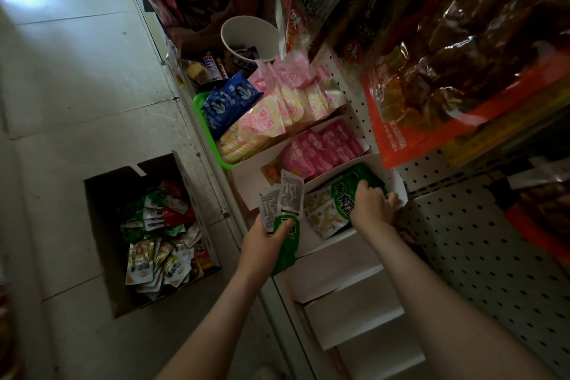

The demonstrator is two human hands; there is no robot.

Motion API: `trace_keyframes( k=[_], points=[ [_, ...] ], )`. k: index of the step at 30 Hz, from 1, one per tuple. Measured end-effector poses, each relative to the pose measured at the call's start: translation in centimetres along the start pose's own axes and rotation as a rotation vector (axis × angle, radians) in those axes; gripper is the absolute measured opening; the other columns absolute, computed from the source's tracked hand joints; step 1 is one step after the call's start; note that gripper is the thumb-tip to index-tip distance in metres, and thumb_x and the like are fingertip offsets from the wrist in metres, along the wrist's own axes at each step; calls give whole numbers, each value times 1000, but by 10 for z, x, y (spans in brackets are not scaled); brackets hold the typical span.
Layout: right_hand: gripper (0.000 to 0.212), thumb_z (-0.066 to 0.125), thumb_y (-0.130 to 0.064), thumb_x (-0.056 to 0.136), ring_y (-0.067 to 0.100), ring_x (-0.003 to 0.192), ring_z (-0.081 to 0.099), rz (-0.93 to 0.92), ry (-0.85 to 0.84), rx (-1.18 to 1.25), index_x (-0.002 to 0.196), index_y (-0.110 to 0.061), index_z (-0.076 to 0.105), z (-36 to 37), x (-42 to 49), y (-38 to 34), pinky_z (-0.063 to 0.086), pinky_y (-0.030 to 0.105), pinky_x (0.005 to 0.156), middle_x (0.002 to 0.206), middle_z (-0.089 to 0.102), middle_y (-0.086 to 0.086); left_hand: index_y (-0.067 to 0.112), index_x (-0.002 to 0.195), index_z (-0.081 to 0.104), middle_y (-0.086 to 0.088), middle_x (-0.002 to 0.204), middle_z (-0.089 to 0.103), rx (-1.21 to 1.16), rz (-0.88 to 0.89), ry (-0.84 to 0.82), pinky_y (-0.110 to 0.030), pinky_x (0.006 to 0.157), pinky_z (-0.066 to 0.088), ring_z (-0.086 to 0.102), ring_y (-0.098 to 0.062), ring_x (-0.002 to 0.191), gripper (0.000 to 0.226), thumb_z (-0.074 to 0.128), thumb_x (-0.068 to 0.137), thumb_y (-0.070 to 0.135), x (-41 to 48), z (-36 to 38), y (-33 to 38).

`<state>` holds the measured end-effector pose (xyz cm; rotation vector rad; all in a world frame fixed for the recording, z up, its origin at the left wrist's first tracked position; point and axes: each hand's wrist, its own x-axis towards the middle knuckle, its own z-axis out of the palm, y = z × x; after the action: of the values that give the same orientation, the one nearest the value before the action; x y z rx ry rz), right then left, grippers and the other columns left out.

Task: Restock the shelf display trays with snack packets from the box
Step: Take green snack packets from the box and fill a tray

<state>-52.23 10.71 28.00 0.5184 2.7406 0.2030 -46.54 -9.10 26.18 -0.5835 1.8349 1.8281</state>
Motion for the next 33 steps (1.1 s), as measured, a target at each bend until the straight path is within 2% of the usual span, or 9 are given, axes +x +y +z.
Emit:
trace_keyframes(
  k=[4,7,9,12,15,19,22,24,33],
  points=[
    [38,57,-32,91,28,126,39,46,-75,173,124,-14,51,-5,10,-3,30,41,104,133,46,9,33,134,46,9,108,61,6,8,1,-40,89,55,64,-16,103,44,61,93,31,-1,1,0],
    [49,63,-26,89,33,115,52,75,-237,464,131,-9,43,-1,14,-8,48,40,89,128,53,14,32,134,48,9,111,61,13,12,2,-42,92,54,63,-17,107,44,62,93,31,-1,1,-1],
    [54,66,-20,88,33,112,54,71,-293,484,133,-7,39,0,10,-11,50,40,86,126,54,15,33,134,48,9,113,62,17,16,2,-42,92,54,63,-16,107,43,62,93,32,0,0,-2],
    [54,75,-20,80,30,108,56,36,-388,476,124,-5,47,2,7,-11,49,37,82,118,57,13,36,126,49,8,114,63,21,31,0,-36,89,55,63,-12,103,37,62,92,31,1,0,-3],
    [46,80,-21,71,27,99,61,18,-459,562,110,-7,59,3,8,-11,54,39,84,107,64,11,39,119,49,9,108,64,-6,21,-3,-24,74,55,64,-7,93,31,62,93,30,1,-1,-2],
    [36,64,-10,84,31,99,59,-5,-372,589,118,-8,53,0,6,-16,47,34,74,108,60,13,37,122,48,11,106,63,-3,26,-11,-18,67,51,62,-2,88,33,61,93,29,0,-1,-1],
    [30,51,-8,91,32,103,56,14,-227,561,121,-9,52,-2,9,-15,48,37,78,116,59,14,41,118,46,11,105,63,-5,13,-6,-25,74,55,64,-8,92,31,62,93,30,1,-2,-2],
    [37,47,-6,93,34,107,56,51,-151,503,130,-10,47,-5,12,-12,49,40,79,122,57,15,39,123,48,7,110,64,-13,1,-4,-33,80,57,65,-13,97,35,62,93,31,2,-3,-2],
    [54,51,4,90,33,125,45,-4,-99,374,139,-9,34,1,17,-6,44,43,97,137,45,15,34,128,50,7,111,64,-24,17,3,-28,77,56,64,-12,97,38,62,93,30,1,-1,-4]
  ],
)
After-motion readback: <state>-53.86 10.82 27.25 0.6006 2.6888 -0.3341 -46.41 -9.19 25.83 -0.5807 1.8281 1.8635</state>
